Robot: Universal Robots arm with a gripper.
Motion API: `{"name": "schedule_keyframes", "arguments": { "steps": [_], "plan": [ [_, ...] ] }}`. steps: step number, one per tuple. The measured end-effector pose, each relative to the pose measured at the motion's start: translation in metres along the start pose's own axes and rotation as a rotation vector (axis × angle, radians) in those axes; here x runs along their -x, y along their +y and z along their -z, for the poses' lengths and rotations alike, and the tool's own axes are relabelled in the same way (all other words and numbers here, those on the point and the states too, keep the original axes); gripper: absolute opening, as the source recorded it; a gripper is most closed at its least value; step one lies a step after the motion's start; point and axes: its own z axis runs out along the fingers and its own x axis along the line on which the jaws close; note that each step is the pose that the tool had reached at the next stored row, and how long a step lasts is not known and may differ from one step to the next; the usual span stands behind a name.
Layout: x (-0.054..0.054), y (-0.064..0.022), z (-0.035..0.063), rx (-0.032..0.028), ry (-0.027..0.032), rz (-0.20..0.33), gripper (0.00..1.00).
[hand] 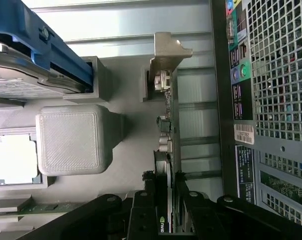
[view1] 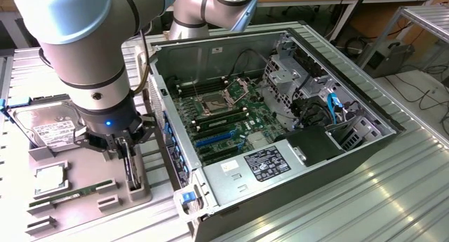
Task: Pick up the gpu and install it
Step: 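Pick up the gpu and move the gpu toward the slot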
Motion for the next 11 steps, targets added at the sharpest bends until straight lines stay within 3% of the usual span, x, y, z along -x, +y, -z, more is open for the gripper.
{"name": "schedule_keyframes", "arguments": {
  "steps": [3, 11],
  "plan": [
    [0.0, 0.0, 0.0, 0.0008, 0.0014, 0.03, 0.26],
    [0.0001, 0.0001, 0.0022, 0.0011, 0.0019, 0.042, 0.26]
  ]
}}
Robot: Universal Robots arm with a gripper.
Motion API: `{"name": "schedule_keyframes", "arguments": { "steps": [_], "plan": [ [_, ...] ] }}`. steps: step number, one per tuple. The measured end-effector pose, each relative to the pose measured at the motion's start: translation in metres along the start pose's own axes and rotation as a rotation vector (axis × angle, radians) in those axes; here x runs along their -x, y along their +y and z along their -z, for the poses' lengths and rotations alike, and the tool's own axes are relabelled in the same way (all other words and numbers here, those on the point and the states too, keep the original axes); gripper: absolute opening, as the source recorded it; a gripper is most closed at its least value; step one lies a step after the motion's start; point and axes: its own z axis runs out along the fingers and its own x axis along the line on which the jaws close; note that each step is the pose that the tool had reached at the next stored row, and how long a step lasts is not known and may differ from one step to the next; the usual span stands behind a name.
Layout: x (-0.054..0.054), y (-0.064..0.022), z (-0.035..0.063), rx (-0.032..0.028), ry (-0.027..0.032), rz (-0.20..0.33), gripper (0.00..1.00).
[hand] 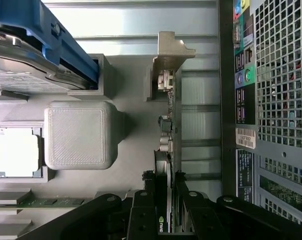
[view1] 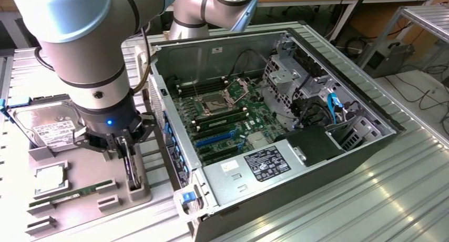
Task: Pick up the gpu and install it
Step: 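Pick up the gpu and move the gpu toward the slot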
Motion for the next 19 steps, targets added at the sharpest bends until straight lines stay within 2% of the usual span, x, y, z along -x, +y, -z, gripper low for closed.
{"name": "schedule_keyframes", "arguments": {
  "steps": [10, 19],
  "plan": [
    [0.001, 0.001, 0.0228, 0.0001, 0.0013, 0.005, 0.26],
    [0.002, 0.0022, 0.0472, 0.0, 0.0061, 0.006, 0.26]
  ]
}}
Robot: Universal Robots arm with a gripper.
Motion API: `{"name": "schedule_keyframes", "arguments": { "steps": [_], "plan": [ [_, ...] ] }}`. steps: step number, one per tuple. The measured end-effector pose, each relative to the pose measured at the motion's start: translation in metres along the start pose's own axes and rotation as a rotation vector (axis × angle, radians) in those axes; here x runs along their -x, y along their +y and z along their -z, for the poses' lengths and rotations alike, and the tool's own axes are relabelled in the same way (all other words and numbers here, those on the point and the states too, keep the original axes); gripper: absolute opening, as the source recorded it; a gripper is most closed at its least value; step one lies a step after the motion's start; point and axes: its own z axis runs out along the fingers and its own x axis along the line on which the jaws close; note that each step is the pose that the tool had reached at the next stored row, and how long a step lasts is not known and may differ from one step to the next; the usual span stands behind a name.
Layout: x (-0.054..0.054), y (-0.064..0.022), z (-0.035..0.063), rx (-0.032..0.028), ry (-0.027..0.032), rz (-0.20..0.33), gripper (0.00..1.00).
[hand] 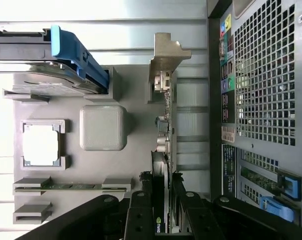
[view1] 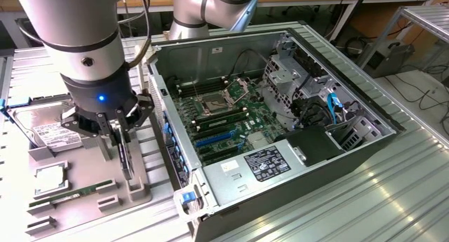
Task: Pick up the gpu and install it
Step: 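Pick up the gpu and move the gpu toward the slot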
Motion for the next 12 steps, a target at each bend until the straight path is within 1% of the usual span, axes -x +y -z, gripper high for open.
{"name": "schedule_keyframes", "arguments": {
  "steps": [9, 12],
  "plan": [
    [0.003, 0.0013, 0.027, -0.0001, 0.0074, 0.0, 0.26],
    [0.004, 0.0016, 0.0338, -0.0001, 0.0089, 0.0, 0.26]
  ]
}}
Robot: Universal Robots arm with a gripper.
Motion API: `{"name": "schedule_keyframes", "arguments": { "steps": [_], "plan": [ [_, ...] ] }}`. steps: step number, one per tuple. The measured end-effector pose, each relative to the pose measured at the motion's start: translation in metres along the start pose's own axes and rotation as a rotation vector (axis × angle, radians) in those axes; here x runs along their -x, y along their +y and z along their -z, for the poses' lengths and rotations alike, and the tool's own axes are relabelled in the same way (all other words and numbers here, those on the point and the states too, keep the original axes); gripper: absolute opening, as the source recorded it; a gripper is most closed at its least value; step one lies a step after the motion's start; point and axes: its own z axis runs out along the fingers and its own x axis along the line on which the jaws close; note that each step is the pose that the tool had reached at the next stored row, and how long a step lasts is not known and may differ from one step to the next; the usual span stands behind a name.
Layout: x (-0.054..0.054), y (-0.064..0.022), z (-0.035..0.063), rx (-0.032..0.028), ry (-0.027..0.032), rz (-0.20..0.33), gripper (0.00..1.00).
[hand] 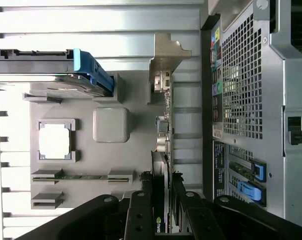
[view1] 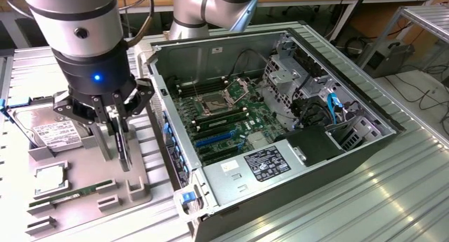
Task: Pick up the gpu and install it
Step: 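Pick up the gpu and move the gpu toward the slot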
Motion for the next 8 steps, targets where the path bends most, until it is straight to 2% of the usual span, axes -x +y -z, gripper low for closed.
{"name": "schedule_keyframes", "arguments": {
  "steps": [6, 8],
  "plan": [
    [0.002, 0.0007, 0.0145, 0.0, 0.0016, 0.0, 0.26],
    [0.004, 0.0011, 0.0231, 0.0001, 0.0024, 0.0, 0.26]
  ]
}}
